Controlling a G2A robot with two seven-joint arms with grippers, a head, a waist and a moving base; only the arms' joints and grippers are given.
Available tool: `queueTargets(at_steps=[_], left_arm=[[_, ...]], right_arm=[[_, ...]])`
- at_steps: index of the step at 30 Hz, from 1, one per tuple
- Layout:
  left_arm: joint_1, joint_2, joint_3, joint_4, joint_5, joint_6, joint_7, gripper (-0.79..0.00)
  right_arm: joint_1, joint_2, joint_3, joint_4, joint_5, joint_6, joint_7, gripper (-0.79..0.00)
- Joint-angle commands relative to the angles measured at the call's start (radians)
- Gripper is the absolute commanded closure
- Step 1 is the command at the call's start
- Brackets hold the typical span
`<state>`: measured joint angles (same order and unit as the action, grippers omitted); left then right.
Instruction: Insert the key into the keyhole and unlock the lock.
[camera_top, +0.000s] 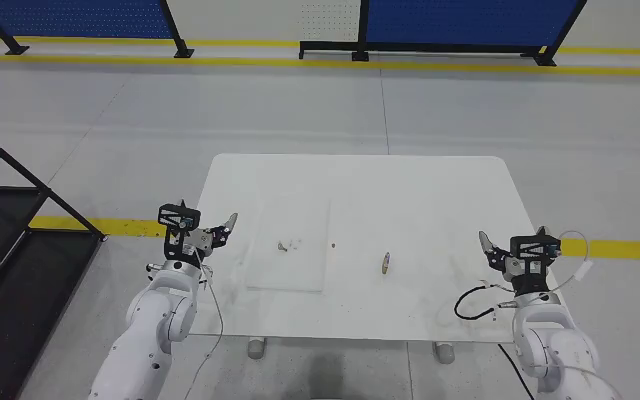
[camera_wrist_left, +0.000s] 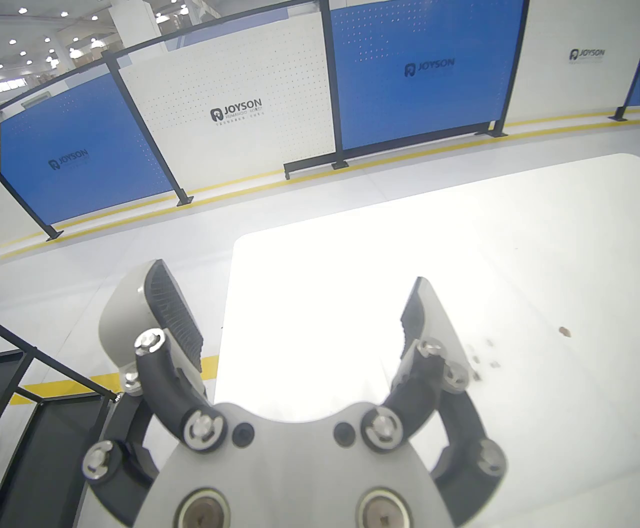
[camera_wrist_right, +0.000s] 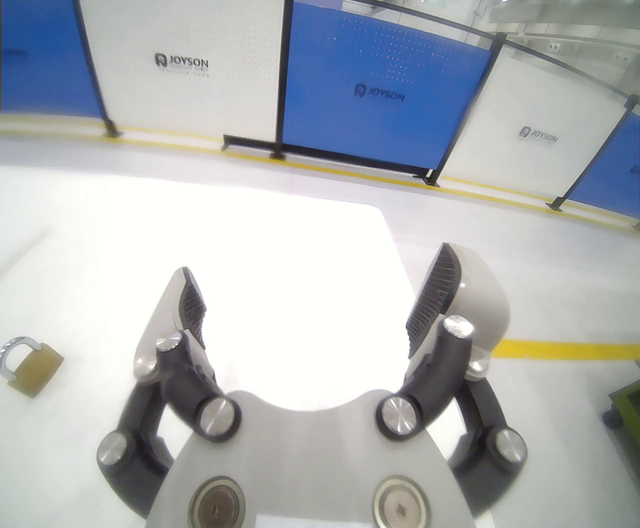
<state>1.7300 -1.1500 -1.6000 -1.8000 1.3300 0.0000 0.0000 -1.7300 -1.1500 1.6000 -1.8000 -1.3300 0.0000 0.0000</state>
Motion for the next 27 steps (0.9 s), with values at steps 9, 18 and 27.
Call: queueTargets(at_steps=[9,18,27], left_arm=[[-0.03,-0.003,-0.004,-0.036,-0.06,-0.019,-0.075,-0.785],[-0.118,-0.004,0.002,-0.096,-0.191,-0.074,-0.339,-0.785],[-0.238,-0.006,0.052,-0.078,-0.351,-0.022,-0.731,-0.785]], right_arm=[[0.0,0.0,0.0,0.0,0.0,0.0,0.0,-0.785],[0.0,0.0,0.0,0.0,0.0,0.0,0.0,-0.785],[0.0,0.0,0.0,0.0,0.0,0.0,0.0,-0.785]])
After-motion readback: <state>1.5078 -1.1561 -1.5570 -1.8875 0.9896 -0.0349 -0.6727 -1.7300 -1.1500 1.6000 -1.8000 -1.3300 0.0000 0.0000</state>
